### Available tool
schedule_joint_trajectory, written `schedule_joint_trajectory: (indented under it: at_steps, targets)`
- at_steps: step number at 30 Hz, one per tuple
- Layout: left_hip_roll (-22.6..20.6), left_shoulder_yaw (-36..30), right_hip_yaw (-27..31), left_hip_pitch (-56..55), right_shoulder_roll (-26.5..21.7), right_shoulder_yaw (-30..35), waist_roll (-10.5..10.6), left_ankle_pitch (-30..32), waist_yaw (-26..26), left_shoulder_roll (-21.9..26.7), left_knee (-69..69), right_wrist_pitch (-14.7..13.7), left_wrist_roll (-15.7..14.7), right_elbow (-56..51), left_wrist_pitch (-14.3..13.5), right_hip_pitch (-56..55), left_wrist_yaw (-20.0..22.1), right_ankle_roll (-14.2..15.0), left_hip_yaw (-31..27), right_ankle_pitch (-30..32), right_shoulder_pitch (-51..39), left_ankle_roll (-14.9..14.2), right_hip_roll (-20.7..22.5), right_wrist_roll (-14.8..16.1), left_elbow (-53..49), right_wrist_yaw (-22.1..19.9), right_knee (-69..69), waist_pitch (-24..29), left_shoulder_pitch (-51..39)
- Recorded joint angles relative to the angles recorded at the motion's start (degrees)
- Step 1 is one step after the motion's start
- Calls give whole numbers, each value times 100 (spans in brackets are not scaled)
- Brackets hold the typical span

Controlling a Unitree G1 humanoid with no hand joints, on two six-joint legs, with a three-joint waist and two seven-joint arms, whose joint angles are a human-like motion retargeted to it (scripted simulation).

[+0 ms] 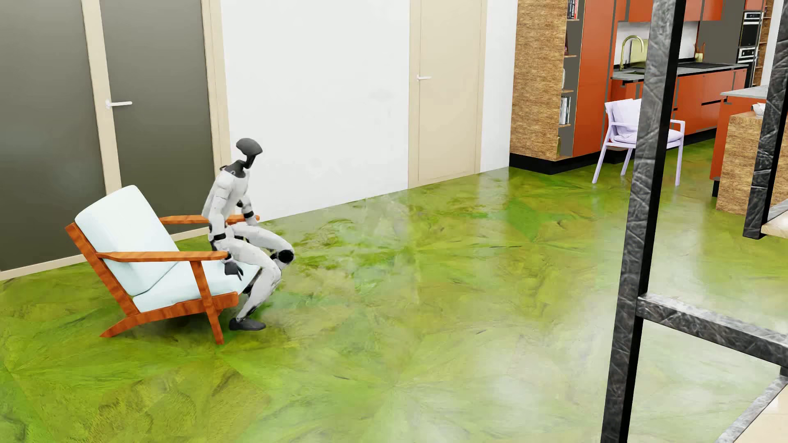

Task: Get up from the chair

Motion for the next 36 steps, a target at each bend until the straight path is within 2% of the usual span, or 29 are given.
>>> schedule_joint_trajectory:
  at_steps: [1, 2, 3, 4, 5, 6, 7, 8, 9, 10, 11, 12, 13, 15, 16, 18, 22, 23, 24, 26, 27, 28, 29, 30, 31, 32, 33, 34, 36]
  targets:
    - [13, -109, -22, 38, 96, -35, 9, -38, 35, -131, 4, -291, -55, 196, -49, 84, -61, 26, 29, -39, 15, 30, -51, 140, 304, -46, -24, -58, -99]
    - [19, -125, -16, 46, 252, -175, 30, -65, 36, -209, 9, -169, -116, 414, -37, 116, -111, 41, 26, -75, -36, 25, -83, 536, 436, -156, -17, -128, -126]
    - [-7, -125, -1, 108, 319, -225, 32, -68, 15, -262, -14, -94, -150, 498, -31, 171, -111, 236, 67, -48, -19, 57, -147, 664, 488, -406, 1, -148, -126]
    - [-12, -125, -33, 144, 296, -249, 53, 7, 25, -337, -28, -28, -195, 537, -63, 256, -118, 164, 91, -86, -7, 47, -158, 646, 544, -483, -17, -168, -119]
    - [-32, -137, -19, 200, 242, -215, 48, 28, 21, -376, -49, -18, -129, 549, 110, 298, 15, 163, 104, -63, -35, 59, -154, 644, 643, -471, -2, -162, -115]
    - [-54, -157, -26, 273, 193, -161, 61, 17, 38, -426, -31, -83, -173, 507, 99, 385, 45, 167, 103, -51, -15, 32, -144, 616, 657, -491, -2, -140, -97]
    - [-92, -200, -39, 332, 124, -45, 57, 7, 47, -437, -47, -63, -177, 345, 93, 447, 28, 126, 100, -57, 57, 97, -131, 403, 679, -511, -7, -160, -65]
    - [-135, -209, -32, 379, 113, -46, 42, 4, 70, -483, -43, 0, -112, 243, 107, 497, 37, 121, 76, -37, 87, 93, -114, 220, 702, -309, -3, -153, -31]
    - [-185, -174, -23, 401, 147, -43, 19, -10, 77, -488, -38, -9, -88, 278, 7, 532, 2, 106, 57, -35, 51, 101, -86, 125, 747, -347, -12, -136, -31]
    - [-231, -180, -36, 414, 172, -48, -13, 10, 85, -476, -53, 49, -96, 306, 35, 601, -23, -136, 54, -135, 14, 61, -59, 92, 752, -365, -61, -94, -39]
    - [-282, -205, -40, 400, 197, -33, -48, 210, 90, -447, -98, 109, -112, 271, 85, 583, 10, -98, 44, -79, 40, 72, -39, 130, 733, -364, -24, -102, 9]
    - [-302, -178, -40, 423, 193, -37, -67, 232, 100, -449, -121, 74, -115, 322, 42, 613, -1, -199, 35, -134, 1, 21, -9, 125, 738, -357, -43, -32, 4]
    - [-316, -106, -34, 353, 200, -26, -85, 263, 84, -407, -125, 15, -148, 310, -40, 564, -63, -61, 13, -34, -13, -49, 1, 133, 719, -266, -6, -11, 12]
    - [-359, -25, -29, 297, 219, -27, -146, 372, 65, -369, -184, -15, -133, 298, -26, 518, -57, -60, 39, -32, -37, -29, -9, 154, 731, -259, -4, 78, 22]
    - [-326, 48, -7, 264, 214, -12, -164, 407, 56, -314, -186, -3, -73, 309, -93, 453, -102, -30, 43, -27, -40, -68, 7, 142, 648, -221, 6, 88, 107]
    - [-338, 90, -8, 157, 152, -18, -162, 430, 38, -293, -221, -86, -136, 281, -204, 322, -160, -12, 68, -37, -81, -57, -3, 103, 610, -167, 14, 118, 143]
    - [-303, 244, 38, -260, 28, -53, -123, 419, 23, -322, -202, -120, -164, 120, -175, -79, -51, -36, -18, -96, -124, -93, 23, 45, 527, -72, 44, 157, 151]
    - [-338, 246, 86, -401, 0, -83, -130, 449, 38, -340, -225, -55, -45, 69, -38, -236, -80, -52, -23, -62, -165, -54, 45, 1, 473, -54, 41, 178, 172]
    - [-352, 271, 104, -559, -18, -52, -129, 440, 28, -294, -264, -50, -32, 34, -50, -378, -285, -82, -57, -62, -193, -66, 87, 36, 386, -4, 1, 150, 175]
    - [-358, 284, 90, -751, -69, 22, -126, 377, 53, -325, -429, -50, 24, 89, 128, -548, -74, -153, -66, -68, -273, -73, 138, 51, 424, -66, -196, 55, 192]
    - [-327, 346, 42, -757, -71, 113, -91, 373, 36, -326, -567, -101, -67, 177, -118, -524, -260, -227, -51, -44, -342, -17, 199, 83, 448, 74, -377, -9, 212]
    - [-339, 361, 44, -809, -62, 140, -122, 420, 40, -361, -727, -74, -96, 224, -46, -583, -54, -174, -25, 54, -413, 57, 233, 130, 547, -81, -550, -161, 247]
    - [-276, 357, 2, -675, -76, 207, -88, 337, 50, -371, -917, -111, -106, 211, 59, -429, 14, -122, -24, 58, -424, 55, 270, 225, 673, -25, -768, -283, 321]
    - [-327, 277, -91, -514, -130, 212, -27, 402, 48, -367, -1237, -27, -191, 148, -34, -187, -66, -179, 31, 90, -478, 175, 250, 80, 656, -15, -1103, -338, 388]
    - [-380, 256, -264, -295, -171, 246, 34, 517, 45, -394, -1647, -111, -279, 97, -29, 94, -54, -342, 150, 139, -553, 391, 318, 197, 704, -27, -1517, -438, 420]
    - [-318, 312, -361, -6, -179, 235, 74, 536, 76, -454, -1990, -105, -290, 47, -8, 423, -61, -413, 183, 242, -530, 343, 420, 61, 802, 57, -1948, -547, 450]
    - [-320, 281, -429, 262, -203, 289, 120, 634, 84, -499, -2449, -222, -333, -21, 85, 742, 57, -676, 252, 299, -547, 368, 540, 209, 847, -45, -2483, -724, 500]
    - [-354, 278, -445, 569, -213, 308, 156, 725, 85, -516, -2946, -239, -322, -47, 13, 1110, 17, -768, 298, 497, -517, 360, 610, 179, 856, -36, -3056, -902, 549]
    - [-439, 91, -609, 1430, -311, 220, 275, 957, 109, -549, -4070, -353, -308, -171, 166, 2094, -43, -1116, 508, 894, -235, 523, 778, 134, 922, 64, -4291, -1271, 688]
